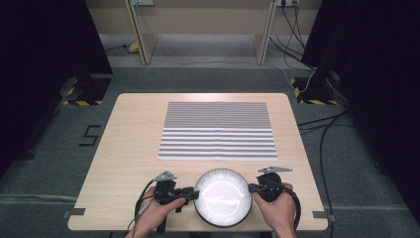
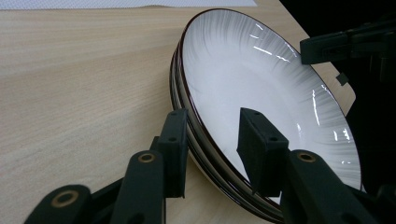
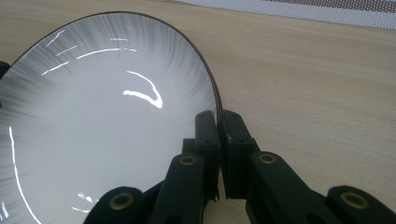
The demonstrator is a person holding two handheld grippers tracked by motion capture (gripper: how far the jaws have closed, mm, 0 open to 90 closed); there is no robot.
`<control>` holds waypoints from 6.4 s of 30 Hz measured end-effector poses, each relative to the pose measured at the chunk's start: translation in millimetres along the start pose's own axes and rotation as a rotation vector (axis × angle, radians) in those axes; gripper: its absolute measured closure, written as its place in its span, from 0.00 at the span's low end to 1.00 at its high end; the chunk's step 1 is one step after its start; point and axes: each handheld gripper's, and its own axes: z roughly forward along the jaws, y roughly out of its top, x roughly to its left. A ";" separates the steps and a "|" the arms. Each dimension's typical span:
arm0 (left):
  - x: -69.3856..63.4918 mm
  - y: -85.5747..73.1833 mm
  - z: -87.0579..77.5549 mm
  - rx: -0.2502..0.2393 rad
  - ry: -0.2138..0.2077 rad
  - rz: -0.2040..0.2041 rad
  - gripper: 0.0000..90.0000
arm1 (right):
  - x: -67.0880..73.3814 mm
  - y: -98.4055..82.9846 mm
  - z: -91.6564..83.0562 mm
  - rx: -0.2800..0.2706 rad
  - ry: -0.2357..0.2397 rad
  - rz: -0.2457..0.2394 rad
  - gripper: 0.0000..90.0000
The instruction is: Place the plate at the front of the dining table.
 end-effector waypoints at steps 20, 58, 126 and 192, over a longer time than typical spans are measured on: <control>0.5 3.8 -6.1 0.004 0.014 -0.002 0.77 | -4.4 -0.4 18.7 0.045 0.132 0.067 0.87; -5.2 13.8 13.0 0.005 0.121 0.001 0.88 | -13.4 -4.1 9.9 -0.093 0.133 0.129 0.97; -4.6 38.6 2.3 -0.091 0.197 0.024 0.95 | -5.3 13.5 7.5 -0.155 0.143 0.124 0.96; -6.1 54.2 -3.8 -0.131 0.204 0.016 0.96 | -3.6 26.3 2.5 -0.183 0.150 0.135 0.96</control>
